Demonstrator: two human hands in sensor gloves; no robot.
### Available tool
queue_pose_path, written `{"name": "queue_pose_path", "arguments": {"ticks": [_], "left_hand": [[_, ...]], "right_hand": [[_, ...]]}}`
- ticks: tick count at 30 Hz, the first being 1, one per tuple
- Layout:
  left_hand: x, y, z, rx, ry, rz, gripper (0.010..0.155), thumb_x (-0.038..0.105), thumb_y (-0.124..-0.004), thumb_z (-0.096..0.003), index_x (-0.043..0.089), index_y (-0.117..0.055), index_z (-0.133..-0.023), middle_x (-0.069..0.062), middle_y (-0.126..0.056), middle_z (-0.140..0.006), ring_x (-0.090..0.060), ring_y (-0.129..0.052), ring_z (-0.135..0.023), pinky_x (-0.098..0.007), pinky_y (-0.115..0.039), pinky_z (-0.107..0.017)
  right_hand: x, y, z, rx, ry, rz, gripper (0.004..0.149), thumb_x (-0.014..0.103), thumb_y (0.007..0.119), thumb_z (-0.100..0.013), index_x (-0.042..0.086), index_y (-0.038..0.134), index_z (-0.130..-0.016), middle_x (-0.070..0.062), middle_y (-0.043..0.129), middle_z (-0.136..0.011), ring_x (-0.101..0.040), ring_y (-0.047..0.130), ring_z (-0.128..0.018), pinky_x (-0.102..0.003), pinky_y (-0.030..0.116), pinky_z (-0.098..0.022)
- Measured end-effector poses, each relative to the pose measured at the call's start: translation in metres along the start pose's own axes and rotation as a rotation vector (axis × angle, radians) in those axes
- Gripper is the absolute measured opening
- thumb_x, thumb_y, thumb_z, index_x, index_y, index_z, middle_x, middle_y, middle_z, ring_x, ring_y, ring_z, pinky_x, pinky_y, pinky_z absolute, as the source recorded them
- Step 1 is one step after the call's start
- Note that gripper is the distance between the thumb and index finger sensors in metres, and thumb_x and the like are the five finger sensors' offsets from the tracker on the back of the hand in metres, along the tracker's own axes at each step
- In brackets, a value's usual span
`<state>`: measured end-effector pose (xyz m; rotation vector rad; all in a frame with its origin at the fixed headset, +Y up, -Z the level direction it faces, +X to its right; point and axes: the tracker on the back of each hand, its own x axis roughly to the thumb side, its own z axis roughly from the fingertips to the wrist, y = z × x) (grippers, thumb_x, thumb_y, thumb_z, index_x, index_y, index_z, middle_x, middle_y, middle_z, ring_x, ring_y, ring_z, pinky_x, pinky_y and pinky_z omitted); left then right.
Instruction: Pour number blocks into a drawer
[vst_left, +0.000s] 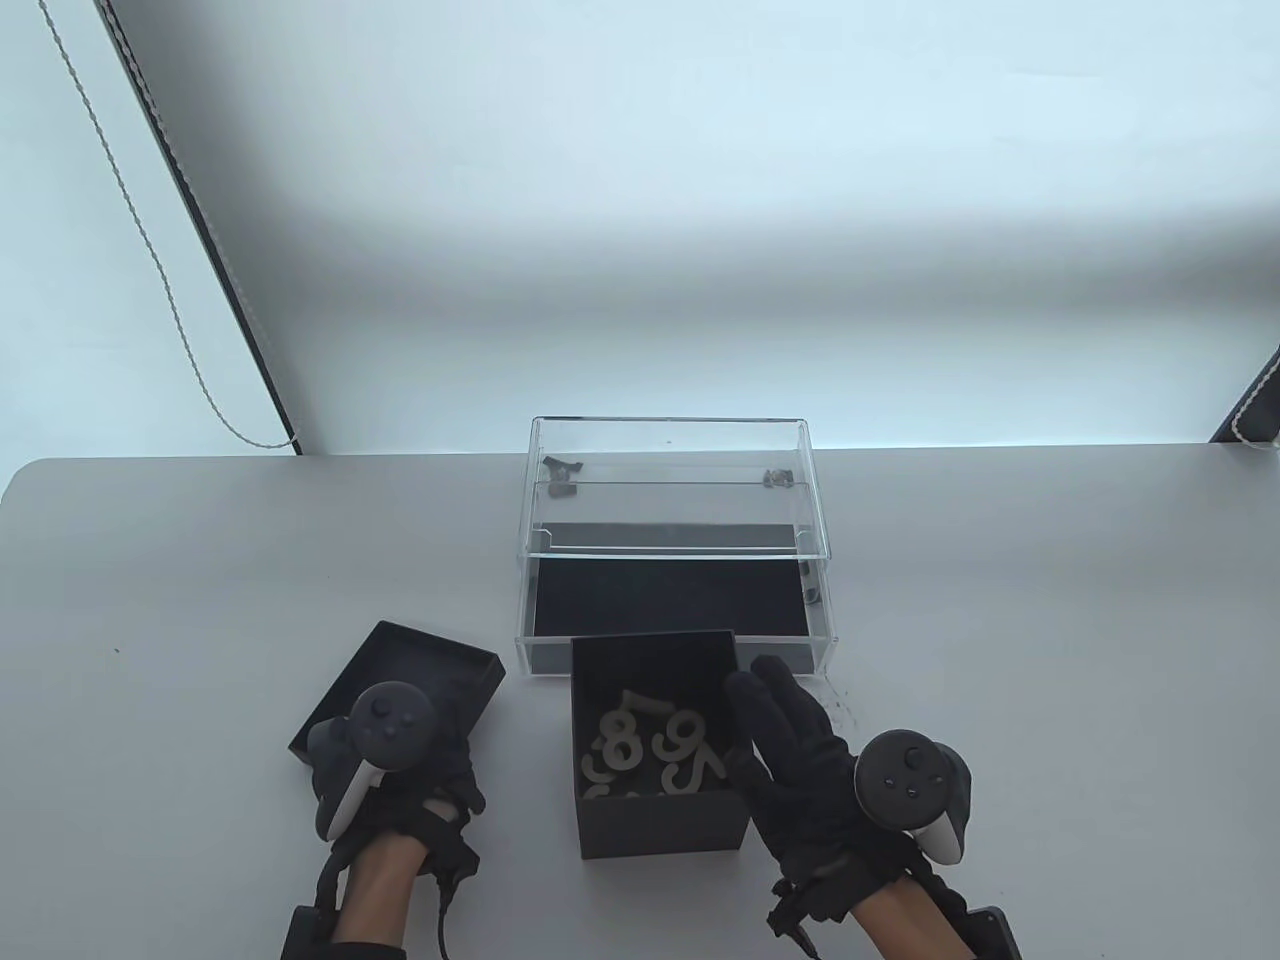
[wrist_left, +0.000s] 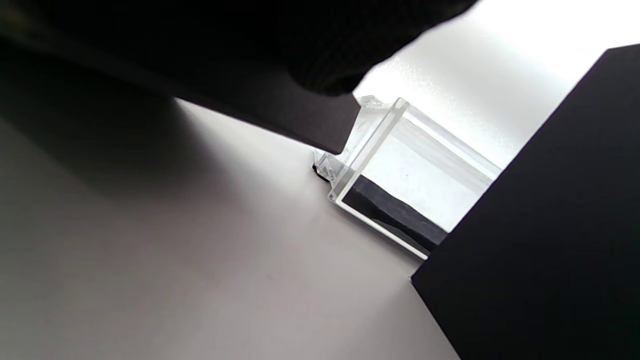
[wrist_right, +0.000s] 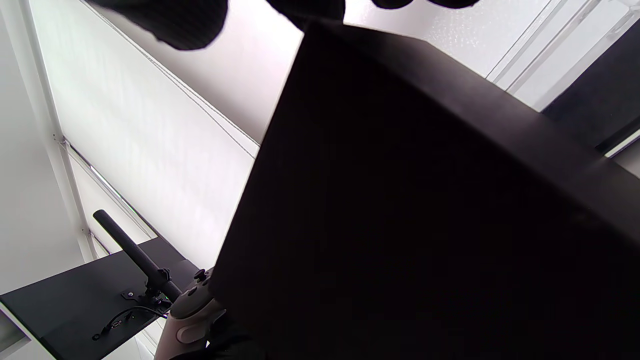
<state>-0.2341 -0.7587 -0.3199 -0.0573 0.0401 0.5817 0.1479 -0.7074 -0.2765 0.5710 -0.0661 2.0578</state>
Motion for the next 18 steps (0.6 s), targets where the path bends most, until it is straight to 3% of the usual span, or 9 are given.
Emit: {"name": "queue_pose_path", "arguments": {"ticks": [5,6,18], "left_hand": [[0.003,0.000,0.000,0.010,-0.022,0.058,0.063,0.002,-0.075,-0.0466,0.022,-0.057,-0.103,-0.013,-0.075,-0.107,-0.043,-0.071,-0.098,-0.069,-0.052,-0.071],[0.004,0.001,0.001,0.011,-0.026,0.073,0.061,0.029,-0.071,-0.0451,0.022,-0.056,-0.104,-0.014,-0.074,-0.108,-0.044,-0.070,-0.099,-0.069,-0.051,-0.071],[0.014,0.004,0.005,0.020,-0.077,0.174,0.067,0.047,-0.071,-0.0469,0.023,-0.050,-0.106,-0.016,-0.064,-0.113,-0.046,-0.059,-0.103,-0.070,-0.043,-0.072]], "right_hand": [[0.011,0.004,-0.001,-0.004,-0.083,0.095,0.075,0.056,0.067,-0.046,0.015,0.044,-0.105,-0.022,0.029,-0.113,-0.054,0.033,-0.100,-0.070,0.023,-0.071],[0.015,0.006,-0.001,0.004,-0.106,0.137,0.076,0.056,0.068,-0.046,0.015,0.044,-0.105,-0.022,0.029,-0.113,-0.053,0.033,-0.101,-0.069,0.022,-0.072],[0.036,0.032,-0.008,0.127,-0.200,0.456,0.084,0.060,0.078,-0.044,0.019,0.040,-0.107,-0.016,0.029,-0.116,-0.048,0.032,-0.106,-0.063,0.018,-0.077]]}}
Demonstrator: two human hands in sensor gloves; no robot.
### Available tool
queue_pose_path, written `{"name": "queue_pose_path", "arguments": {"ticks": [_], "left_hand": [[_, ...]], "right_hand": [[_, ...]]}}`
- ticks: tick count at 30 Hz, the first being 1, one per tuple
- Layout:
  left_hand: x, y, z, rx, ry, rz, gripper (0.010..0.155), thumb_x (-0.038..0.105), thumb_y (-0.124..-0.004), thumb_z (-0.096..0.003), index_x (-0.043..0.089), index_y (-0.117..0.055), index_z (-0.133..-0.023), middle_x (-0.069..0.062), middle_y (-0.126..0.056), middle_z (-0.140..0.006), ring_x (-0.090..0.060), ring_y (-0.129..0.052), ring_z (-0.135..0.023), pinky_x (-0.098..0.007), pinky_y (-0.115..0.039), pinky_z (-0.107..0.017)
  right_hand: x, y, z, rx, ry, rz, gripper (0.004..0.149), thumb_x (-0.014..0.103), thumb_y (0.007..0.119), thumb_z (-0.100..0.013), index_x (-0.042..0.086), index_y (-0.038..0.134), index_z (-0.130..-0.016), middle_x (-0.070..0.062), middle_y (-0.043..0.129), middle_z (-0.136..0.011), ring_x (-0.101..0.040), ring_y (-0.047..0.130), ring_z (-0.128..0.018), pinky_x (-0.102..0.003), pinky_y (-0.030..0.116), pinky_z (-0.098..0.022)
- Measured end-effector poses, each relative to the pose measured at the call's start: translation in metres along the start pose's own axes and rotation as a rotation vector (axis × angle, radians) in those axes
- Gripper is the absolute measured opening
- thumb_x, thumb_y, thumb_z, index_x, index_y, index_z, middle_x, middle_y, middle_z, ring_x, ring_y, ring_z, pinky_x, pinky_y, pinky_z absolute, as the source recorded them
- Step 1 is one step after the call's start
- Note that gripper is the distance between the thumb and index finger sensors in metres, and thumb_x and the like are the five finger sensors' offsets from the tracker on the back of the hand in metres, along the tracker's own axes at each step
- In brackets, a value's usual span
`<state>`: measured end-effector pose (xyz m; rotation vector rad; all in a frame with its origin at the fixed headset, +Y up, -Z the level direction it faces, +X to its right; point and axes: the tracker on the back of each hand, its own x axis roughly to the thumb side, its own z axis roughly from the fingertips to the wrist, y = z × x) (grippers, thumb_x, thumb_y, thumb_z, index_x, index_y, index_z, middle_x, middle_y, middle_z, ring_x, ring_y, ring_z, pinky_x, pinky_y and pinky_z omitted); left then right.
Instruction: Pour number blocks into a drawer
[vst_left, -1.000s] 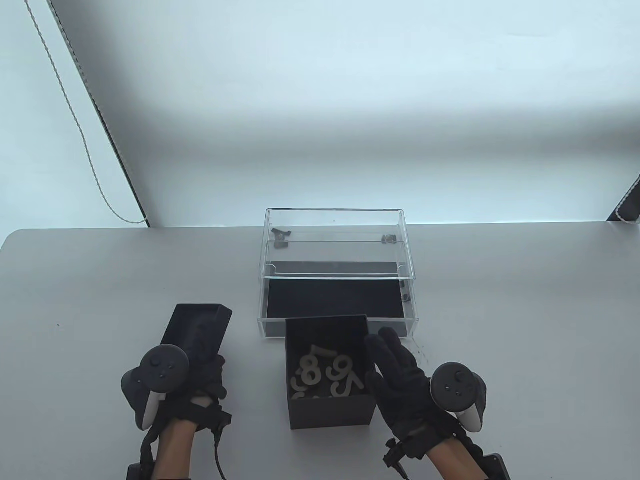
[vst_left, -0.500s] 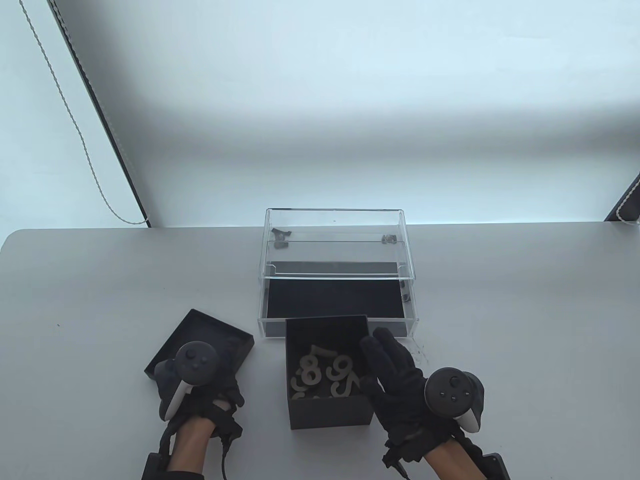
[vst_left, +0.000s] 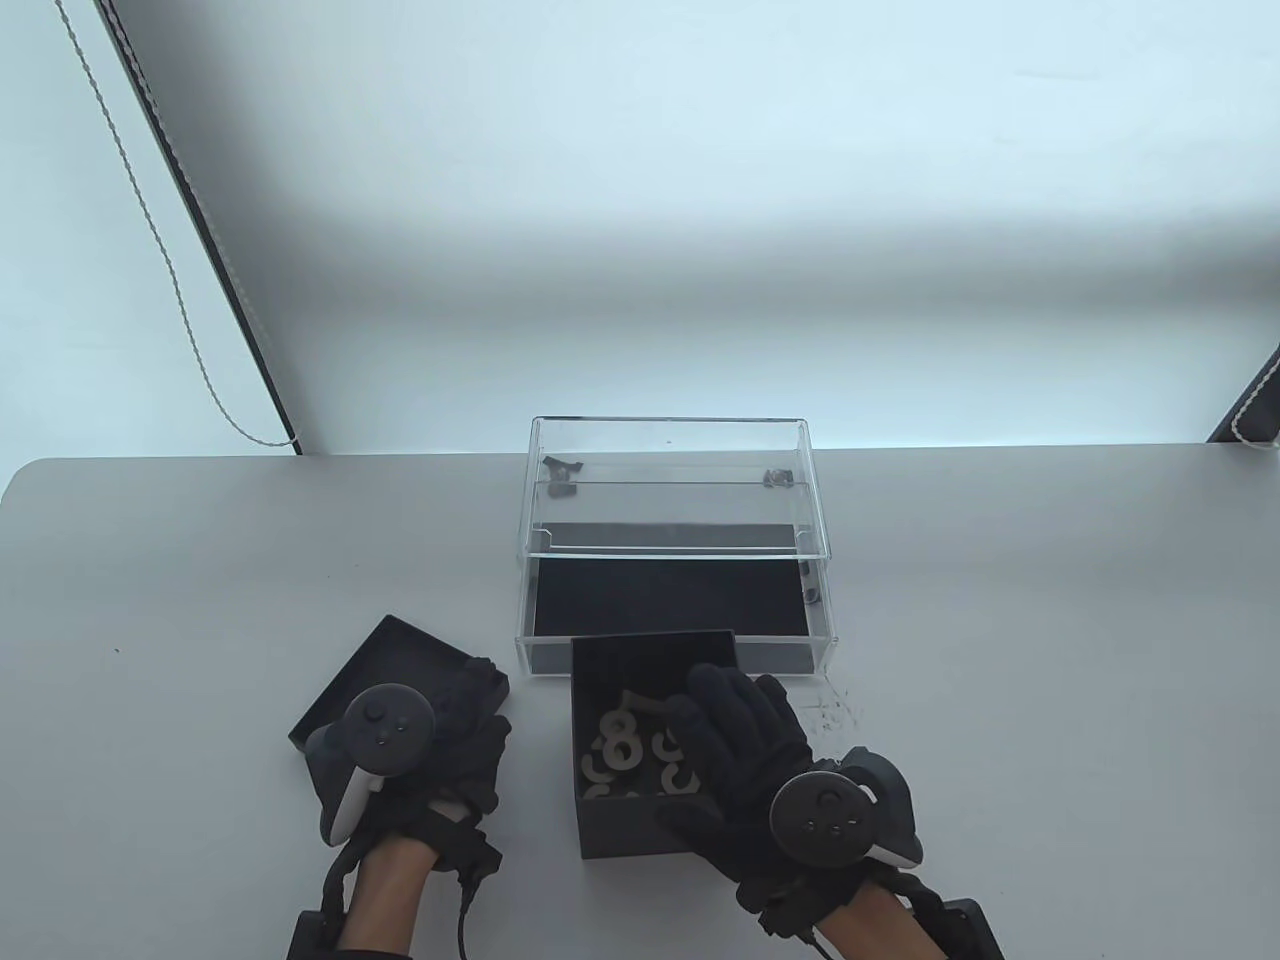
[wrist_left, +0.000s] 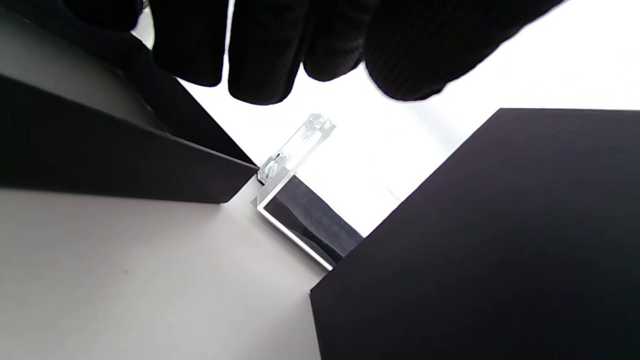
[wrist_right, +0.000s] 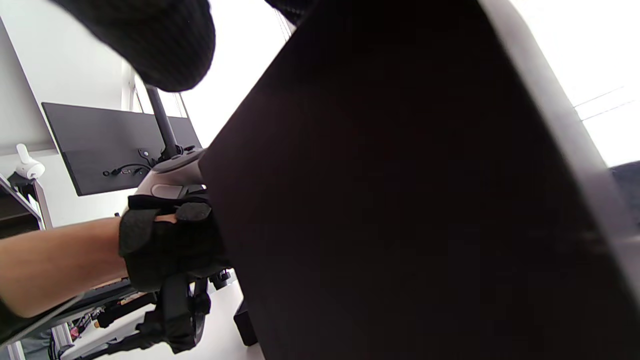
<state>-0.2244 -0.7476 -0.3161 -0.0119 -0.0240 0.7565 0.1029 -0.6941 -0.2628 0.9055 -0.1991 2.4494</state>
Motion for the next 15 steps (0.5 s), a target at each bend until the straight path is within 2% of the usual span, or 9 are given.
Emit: {"name": "queue_pose_path", "arguments": {"ticks": [8,13,15], "left_hand": [[0.001,-0.002,-0.001,-0.012,-0.010,0.035,0.068,0.049,-0.070,-0.0472,0.023,-0.050,-0.107,-0.016,-0.062,-0.113,-0.047,-0.058,-0.103,-0.071,-0.042,-0.072],[0.002,-0.003,-0.001,-0.021,-0.007,0.052,0.068,0.050,-0.069,-0.0473,0.022,-0.049,-0.107,-0.016,-0.062,-0.113,-0.047,-0.058,-0.103,-0.071,-0.041,-0.072],[0.001,-0.004,-0.001,-0.030,-0.003,0.060,0.068,0.050,-0.069,-0.0472,0.022,-0.050,-0.107,-0.017,-0.063,-0.113,-0.047,-0.058,-0.103,-0.071,-0.041,-0.072]], "right_hand": [[0.003,0.009,-0.005,0.083,-0.002,0.148,0.085,0.062,0.082,-0.041,0.019,0.048,-0.106,-0.015,0.046,-0.115,-0.045,0.049,-0.104,-0.059,0.028,-0.078],[0.007,0.011,-0.007,0.122,-0.024,0.264,0.078,0.060,0.084,-0.040,0.020,0.059,-0.102,-0.013,0.060,-0.111,-0.042,0.062,-0.101,-0.056,0.031,-0.078],[0.009,0.012,-0.009,0.131,-0.025,0.277,0.073,0.057,0.086,-0.040,0.018,0.066,-0.098,-0.013,0.071,-0.106,-0.041,0.071,-0.096,-0.056,0.033,-0.078]]}}
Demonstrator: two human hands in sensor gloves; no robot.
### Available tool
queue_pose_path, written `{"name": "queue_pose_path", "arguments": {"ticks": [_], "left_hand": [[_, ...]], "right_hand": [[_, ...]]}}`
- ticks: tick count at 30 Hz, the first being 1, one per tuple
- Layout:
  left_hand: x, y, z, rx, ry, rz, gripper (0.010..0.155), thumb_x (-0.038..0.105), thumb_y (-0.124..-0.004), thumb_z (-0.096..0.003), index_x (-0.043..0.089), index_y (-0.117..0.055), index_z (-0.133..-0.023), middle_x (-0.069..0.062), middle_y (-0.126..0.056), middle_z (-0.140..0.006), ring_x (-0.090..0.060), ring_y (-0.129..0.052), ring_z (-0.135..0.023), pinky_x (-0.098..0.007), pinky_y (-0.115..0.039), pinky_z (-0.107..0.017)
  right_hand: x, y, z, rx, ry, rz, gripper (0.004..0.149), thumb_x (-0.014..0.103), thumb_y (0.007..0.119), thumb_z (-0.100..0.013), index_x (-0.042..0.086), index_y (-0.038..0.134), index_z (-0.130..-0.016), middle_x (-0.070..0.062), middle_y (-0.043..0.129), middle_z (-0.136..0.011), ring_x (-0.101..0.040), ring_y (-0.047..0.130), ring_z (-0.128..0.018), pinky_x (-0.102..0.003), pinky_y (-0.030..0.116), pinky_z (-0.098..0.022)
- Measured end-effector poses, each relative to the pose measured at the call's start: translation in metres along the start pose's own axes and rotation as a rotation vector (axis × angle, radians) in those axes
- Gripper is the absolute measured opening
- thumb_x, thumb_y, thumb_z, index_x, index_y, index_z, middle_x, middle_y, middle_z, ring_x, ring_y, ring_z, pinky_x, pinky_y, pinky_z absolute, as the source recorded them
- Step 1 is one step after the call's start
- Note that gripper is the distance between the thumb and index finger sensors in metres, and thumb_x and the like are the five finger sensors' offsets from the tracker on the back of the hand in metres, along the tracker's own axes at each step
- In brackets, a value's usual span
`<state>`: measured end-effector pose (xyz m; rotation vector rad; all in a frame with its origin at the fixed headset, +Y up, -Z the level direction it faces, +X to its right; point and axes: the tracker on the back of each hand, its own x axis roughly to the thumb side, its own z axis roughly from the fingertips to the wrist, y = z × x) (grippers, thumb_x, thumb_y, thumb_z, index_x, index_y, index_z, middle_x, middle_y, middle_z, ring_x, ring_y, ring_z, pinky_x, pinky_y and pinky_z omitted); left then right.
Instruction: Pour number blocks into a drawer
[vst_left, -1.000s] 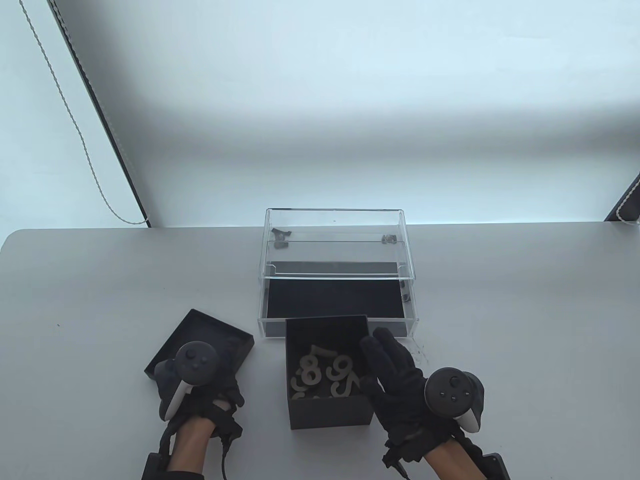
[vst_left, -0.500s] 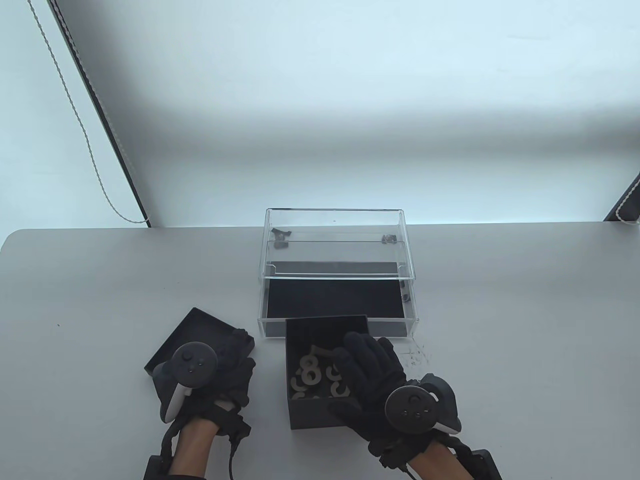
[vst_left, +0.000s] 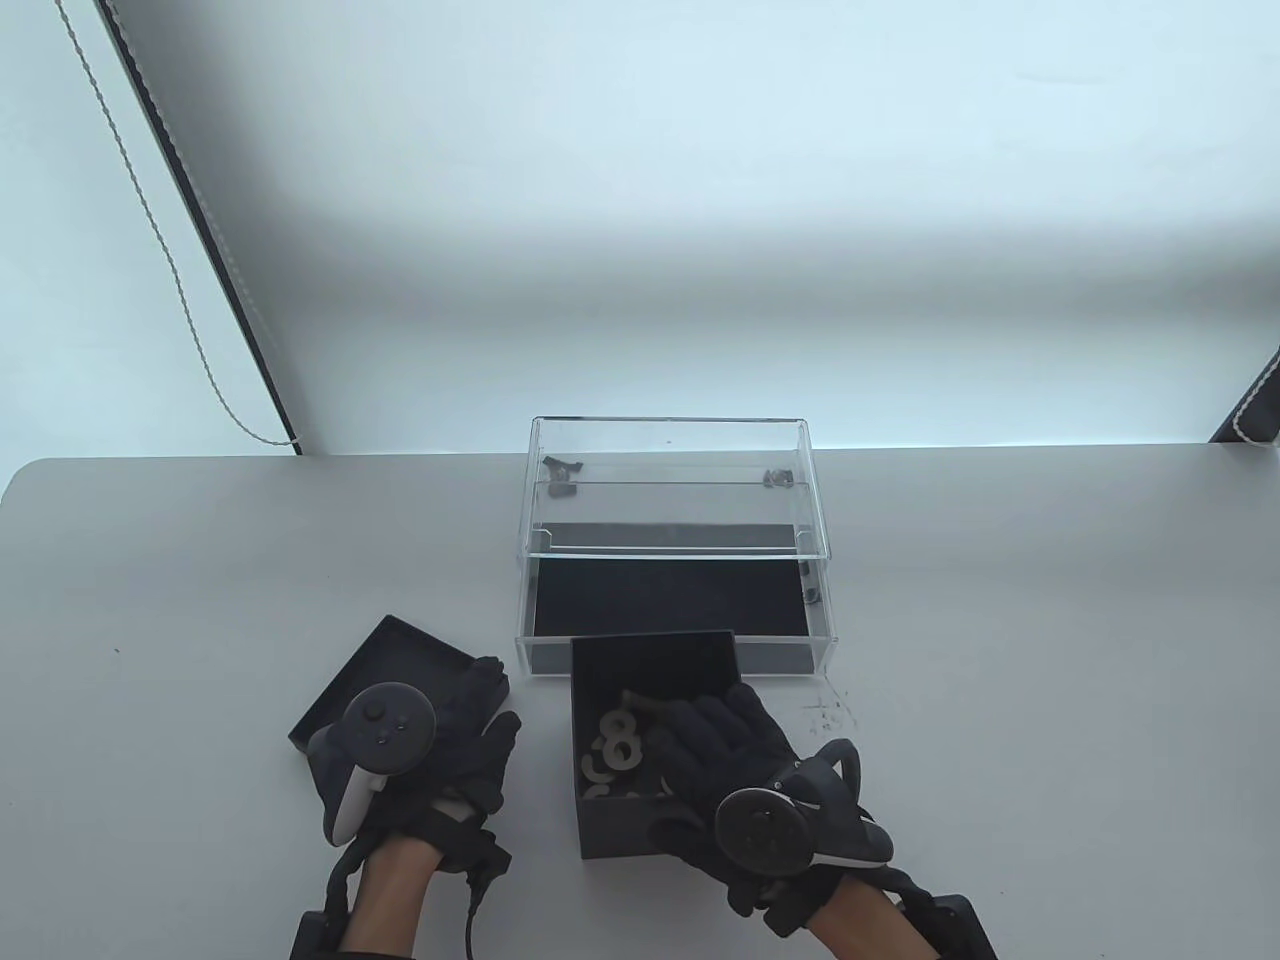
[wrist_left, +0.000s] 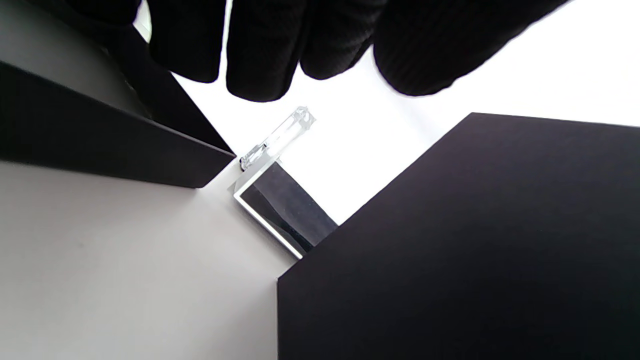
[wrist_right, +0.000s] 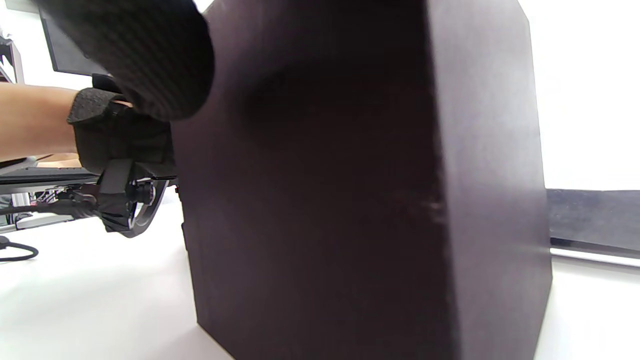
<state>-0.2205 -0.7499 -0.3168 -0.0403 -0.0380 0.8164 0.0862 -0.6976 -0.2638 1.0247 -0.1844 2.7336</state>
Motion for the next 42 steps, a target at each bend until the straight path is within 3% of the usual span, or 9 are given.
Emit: {"name": "queue_pose_path", "arguments": {"ticks": [6,12,18,28,34,38,42], "left_hand": [[0.000,-0.001,0.001,-0.013,0.010,0.017,0.068,0.050,-0.069,-0.0473,0.021,-0.050,-0.107,-0.017,-0.063,-0.113,-0.048,-0.058,-0.102,-0.071,-0.041,-0.072],[0.001,0.000,0.002,-0.021,0.013,0.035,0.068,0.050,-0.069,-0.0473,0.021,-0.050,-0.106,-0.017,-0.064,-0.113,-0.048,-0.060,-0.101,-0.071,-0.041,-0.072],[0.001,0.001,0.003,-0.022,0.015,0.052,0.068,0.050,-0.069,-0.0474,0.020,-0.050,-0.106,-0.017,-0.065,-0.112,-0.049,-0.060,-0.101,-0.071,-0.042,-0.072],[-0.001,0.011,0.005,-0.007,0.014,0.087,0.068,0.050,-0.068,-0.0475,0.020,-0.051,-0.106,-0.018,-0.065,-0.112,-0.049,-0.061,-0.101,-0.071,-0.042,-0.072],[-0.004,0.021,0.007,0.016,0.018,0.127,0.068,0.051,-0.068,-0.0477,0.020,-0.051,-0.106,-0.017,-0.066,-0.112,-0.049,-0.061,-0.101,-0.071,-0.042,-0.072],[-0.006,0.026,0.008,0.032,0.020,0.149,0.068,0.051,-0.068,-0.0477,0.020,-0.051,-0.106,-0.018,-0.066,-0.112,-0.049,-0.061,-0.100,-0.071,-0.042,-0.071],[-0.007,0.031,0.011,0.047,0.022,0.171,0.068,0.051,-0.068,-0.0477,0.020,-0.051,-0.106,-0.018,-0.066,-0.112,-0.049,-0.062,-0.100,-0.071,-0.042,-0.071]], "right_hand": [[0.002,-0.002,-0.006,0.027,-0.016,0.057,0.056,0.054,0.088,-0.038,0.019,0.083,-0.081,-0.009,0.097,-0.081,-0.034,0.097,-0.072,-0.051,0.041,-0.077],[0.002,-0.003,-0.009,0.043,-0.045,0.061,0.044,0.054,0.087,-0.038,0.021,0.089,-0.068,-0.004,0.104,-0.063,-0.027,0.104,-0.052,-0.046,0.051,-0.076],[0.001,-0.004,-0.010,0.037,-0.072,0.067,0.043,0.054,0.086,-0.038,0.020,0.088,-0.065,-0.003,0.104,-0.051,-0.021,0.105,-0.038,-0.042,0.065,-0.067],[0.000,-0.005,-0.009,0.007,-0.090,0.034,0.042,0.051,0.087,-0.039,0.018,0.089,-0.064,-0.005,0.103,-0.046,-0.021,0.104,-0.030,-0.041,0.075,-0.057],[0.000,-0.012,-0.011,-0.124,-0.101,-0.027,0.042,0.052,0.088,-0.033,0.017,0.093,-0.056,-0.003,0.106,-0.036,-0.018,0.105,-0.017,-0.040,0.083,-0.045],[-0.004,-0.024,-0.020,-0.156,-0.052,-0.174,0.042,0.051,0.089,-0.033,0.016,0.093,-0.056,-0.004,0.105,-0.035,-0.018,0.105,-0.016,-0.041,0.084,-0.043],[-0.008,-0.046,-0.031,-0.278,-0.023,-0.320,0.042,0.051,0.088,-0.033,0.016,0.094,-0.056,-0.004,0.105,-0.034,-0.017,0.105,-0.015,-0.041,0.084,-0.042]]}}
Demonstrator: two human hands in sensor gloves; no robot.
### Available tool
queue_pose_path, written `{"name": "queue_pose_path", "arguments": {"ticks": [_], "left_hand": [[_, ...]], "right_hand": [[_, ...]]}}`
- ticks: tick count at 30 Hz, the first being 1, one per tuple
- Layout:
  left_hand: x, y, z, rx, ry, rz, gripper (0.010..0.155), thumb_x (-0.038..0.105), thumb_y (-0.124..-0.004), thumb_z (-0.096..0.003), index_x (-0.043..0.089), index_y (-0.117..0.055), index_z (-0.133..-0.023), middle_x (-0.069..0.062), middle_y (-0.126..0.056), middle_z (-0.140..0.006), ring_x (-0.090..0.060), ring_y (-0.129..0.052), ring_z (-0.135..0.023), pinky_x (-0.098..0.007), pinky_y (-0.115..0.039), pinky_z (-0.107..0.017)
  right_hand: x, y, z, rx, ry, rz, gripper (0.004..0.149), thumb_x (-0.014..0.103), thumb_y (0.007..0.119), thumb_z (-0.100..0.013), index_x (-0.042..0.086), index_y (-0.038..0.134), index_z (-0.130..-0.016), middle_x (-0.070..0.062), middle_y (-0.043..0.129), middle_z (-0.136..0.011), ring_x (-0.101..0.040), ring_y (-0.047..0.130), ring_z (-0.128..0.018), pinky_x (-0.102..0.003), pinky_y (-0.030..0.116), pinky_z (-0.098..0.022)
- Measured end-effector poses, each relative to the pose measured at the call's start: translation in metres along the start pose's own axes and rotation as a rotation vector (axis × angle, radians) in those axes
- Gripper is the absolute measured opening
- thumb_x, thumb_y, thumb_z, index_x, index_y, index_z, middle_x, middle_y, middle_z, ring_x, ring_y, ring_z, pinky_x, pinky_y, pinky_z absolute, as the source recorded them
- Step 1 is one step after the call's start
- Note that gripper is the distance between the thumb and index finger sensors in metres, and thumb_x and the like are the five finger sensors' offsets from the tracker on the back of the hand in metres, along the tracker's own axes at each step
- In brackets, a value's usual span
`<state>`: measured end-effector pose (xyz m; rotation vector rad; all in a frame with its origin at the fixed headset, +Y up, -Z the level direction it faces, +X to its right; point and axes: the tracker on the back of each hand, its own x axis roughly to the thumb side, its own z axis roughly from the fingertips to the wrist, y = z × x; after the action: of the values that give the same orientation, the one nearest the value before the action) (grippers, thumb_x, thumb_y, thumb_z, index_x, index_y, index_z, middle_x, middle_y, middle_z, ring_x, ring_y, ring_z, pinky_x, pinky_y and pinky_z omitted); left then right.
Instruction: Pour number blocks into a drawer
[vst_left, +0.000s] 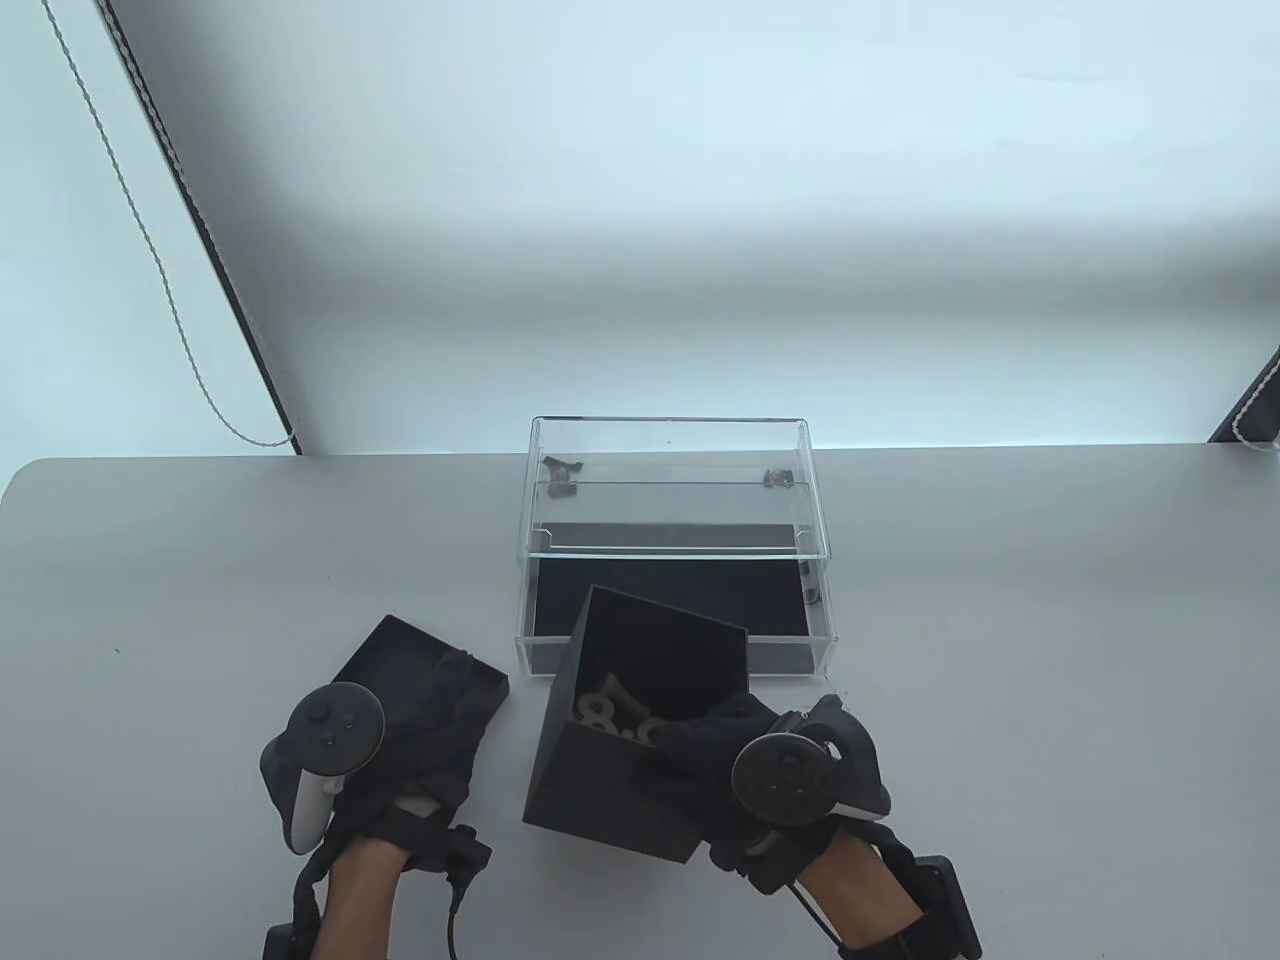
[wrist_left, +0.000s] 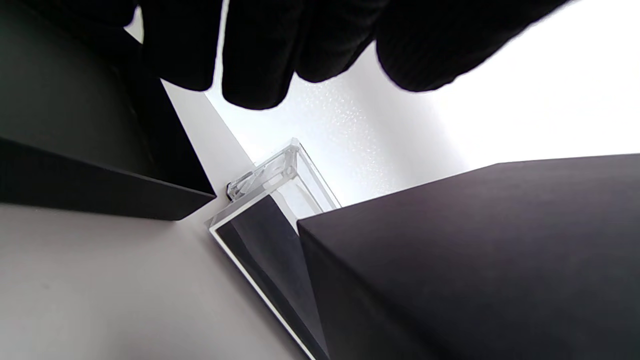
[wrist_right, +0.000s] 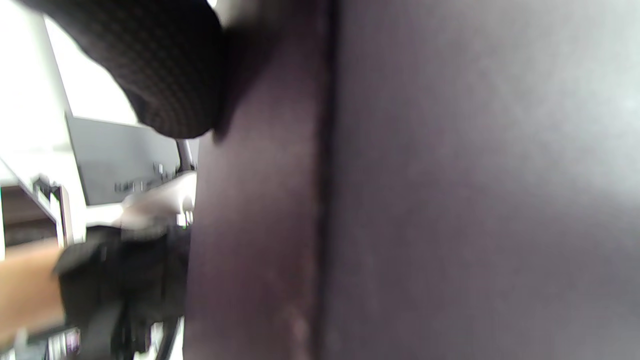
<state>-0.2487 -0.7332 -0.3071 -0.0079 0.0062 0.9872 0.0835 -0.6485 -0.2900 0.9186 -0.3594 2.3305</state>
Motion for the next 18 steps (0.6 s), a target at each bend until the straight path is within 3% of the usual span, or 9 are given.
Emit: {"name": "queue_pose_path", "arguments": {"ticks": [7,18], "left_hand": [[-0.005,0.009,0.002,0.029,0.011,0.037,0.068,0.051,-0.068,-0.0478,0.019,-0.051,-0.106,-0.018,-0.067,-0.111,-0.050,-0.062,-0.100,-0.071,-0.042,-0.071],[-0.001,0.006,0.003,0.016,0.001,0.043,0.068,0.051,-0.068,-0.0478,0.019,-0.052,-0.106,-0.018,-0.068,-0.111,-0.050,-0.064,-0.099,-0.071,-0.042,-0.071]], "right_hand": [[-0.007,-0.013,-0.027,-0.119,0.105,-0.215,0.042,0.051,0.088,-0.035,0.016,0.093,-0.058,-0.004,0.105,-0.035,-0.017,0.105,-0.016,-0.041,0.084,-0.041],[-0.046,0.005,-0.065,-0.248,0.324,-0.576,0.042,0.051,0.086,-0.040,0.016,0.090,-0.062,-0.004,0.104,-0.040,-0.017,0.105,-0.020,-0.041,0.082,-0.044]]}}
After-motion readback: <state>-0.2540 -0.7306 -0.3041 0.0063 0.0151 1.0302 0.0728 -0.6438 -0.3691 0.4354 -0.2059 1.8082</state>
